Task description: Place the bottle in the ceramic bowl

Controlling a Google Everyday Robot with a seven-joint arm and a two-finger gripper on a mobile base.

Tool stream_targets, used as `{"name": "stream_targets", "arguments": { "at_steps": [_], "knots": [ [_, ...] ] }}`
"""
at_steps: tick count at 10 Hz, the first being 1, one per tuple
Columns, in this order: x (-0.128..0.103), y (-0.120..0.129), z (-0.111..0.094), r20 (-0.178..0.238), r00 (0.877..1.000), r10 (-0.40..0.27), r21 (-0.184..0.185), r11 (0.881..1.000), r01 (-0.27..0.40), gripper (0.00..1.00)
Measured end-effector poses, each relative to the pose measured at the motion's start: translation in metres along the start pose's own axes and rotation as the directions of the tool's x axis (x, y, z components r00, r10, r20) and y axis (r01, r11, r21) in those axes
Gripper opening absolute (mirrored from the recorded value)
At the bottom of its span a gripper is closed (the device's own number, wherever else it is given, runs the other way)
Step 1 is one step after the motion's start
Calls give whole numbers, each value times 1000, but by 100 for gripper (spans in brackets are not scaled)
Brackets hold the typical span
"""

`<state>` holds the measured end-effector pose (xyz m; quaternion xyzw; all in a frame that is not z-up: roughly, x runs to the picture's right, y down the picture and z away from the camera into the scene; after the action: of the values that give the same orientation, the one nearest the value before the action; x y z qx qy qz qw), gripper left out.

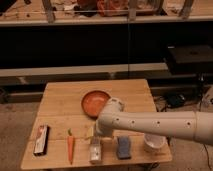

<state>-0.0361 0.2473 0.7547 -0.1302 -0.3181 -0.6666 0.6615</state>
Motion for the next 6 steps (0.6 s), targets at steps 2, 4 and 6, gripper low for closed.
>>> {"name": "stream_targets", "arguments": {
  "at_steps": [2,4,6],
  "knots": [
    [0,-3,3,6,1000,-3,-1,1000,3,80],
    [-1,-2,5,10,1000,1,-4,1000,-1,80],
    [-1,-3,7,15,1000,0,-5,1000,0,80]
  ]
}}
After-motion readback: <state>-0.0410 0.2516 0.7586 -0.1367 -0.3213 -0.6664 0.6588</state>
